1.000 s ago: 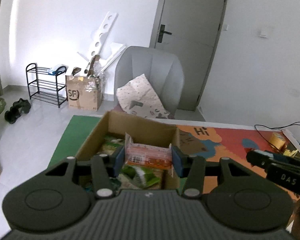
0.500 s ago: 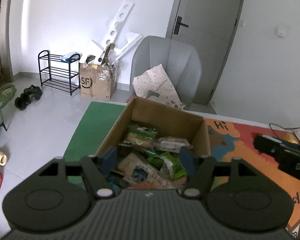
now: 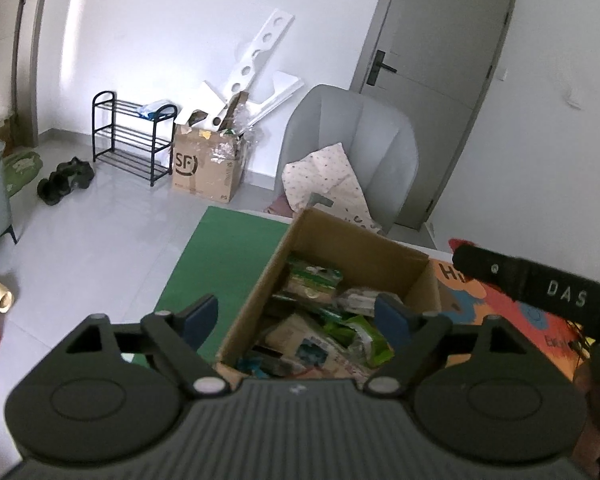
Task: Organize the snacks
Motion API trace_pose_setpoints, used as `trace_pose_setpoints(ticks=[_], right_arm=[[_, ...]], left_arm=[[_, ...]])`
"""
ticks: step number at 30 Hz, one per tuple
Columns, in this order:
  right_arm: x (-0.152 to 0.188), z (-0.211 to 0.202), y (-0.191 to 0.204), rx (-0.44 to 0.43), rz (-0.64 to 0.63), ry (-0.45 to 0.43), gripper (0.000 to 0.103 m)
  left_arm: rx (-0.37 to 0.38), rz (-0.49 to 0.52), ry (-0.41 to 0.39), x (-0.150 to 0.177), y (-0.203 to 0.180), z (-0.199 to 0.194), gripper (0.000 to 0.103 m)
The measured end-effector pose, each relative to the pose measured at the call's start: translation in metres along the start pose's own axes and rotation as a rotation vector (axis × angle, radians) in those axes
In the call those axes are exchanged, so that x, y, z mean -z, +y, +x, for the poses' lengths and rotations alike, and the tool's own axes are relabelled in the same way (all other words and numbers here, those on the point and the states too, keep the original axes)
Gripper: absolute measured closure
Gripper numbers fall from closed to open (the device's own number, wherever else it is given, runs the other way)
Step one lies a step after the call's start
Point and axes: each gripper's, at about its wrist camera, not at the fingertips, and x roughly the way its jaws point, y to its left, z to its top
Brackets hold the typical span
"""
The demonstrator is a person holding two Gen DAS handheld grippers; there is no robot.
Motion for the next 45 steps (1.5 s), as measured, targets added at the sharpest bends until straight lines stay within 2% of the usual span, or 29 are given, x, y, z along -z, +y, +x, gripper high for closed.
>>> trace_pose_setpoints(ticks=[2,3,4,21,26,28,34,45], right_arm=[[-0.001,0.002,0.001,-0.031,0.014,-0.002,0.043],[-0.001,0.002,0.000,-0.041,0.026,-0.002,0.031],[0.000,0.000,-0.001,-0.050,0.035,-0.007,0.026],[0.033,-0.035,-0.020,0.021,0.065,0.069,0.025],[0.041,-0.057,-0.030,0.056,0.095,0.059,0.017],[0.044,-0.067,-0.033,0.072,0.108,0.045,0.011],[0.046,-0.096,-0.043,0.099,0.128,0.015,0.000],[0.055,-0.149,-0.056,0.139,0.145,-0.015,0.000]], left_arm=[[0.000,-0.008,0.009,0.001,0.003,0.000,0.017],[0.002,-0.005,0.014,0.001,0.003,0.000,0.016],[0.003,0.000,0.019,0.002,0.003,0.000,0.015],[0.053,0.040,0.041,0.012,-0.010,-0.007,0.009],[0.076,0.073,0.051,0.016,-0.021,-0.018,0.009],[0.081,0.093,0.055,0.019,-0.026,-0.022,0.009],[0.103,0.140,0.059,0.023,-0.044,-0.040,0.009],[0.128,0.196,0.018,0.037,-0.069,-0.080,0.001]])
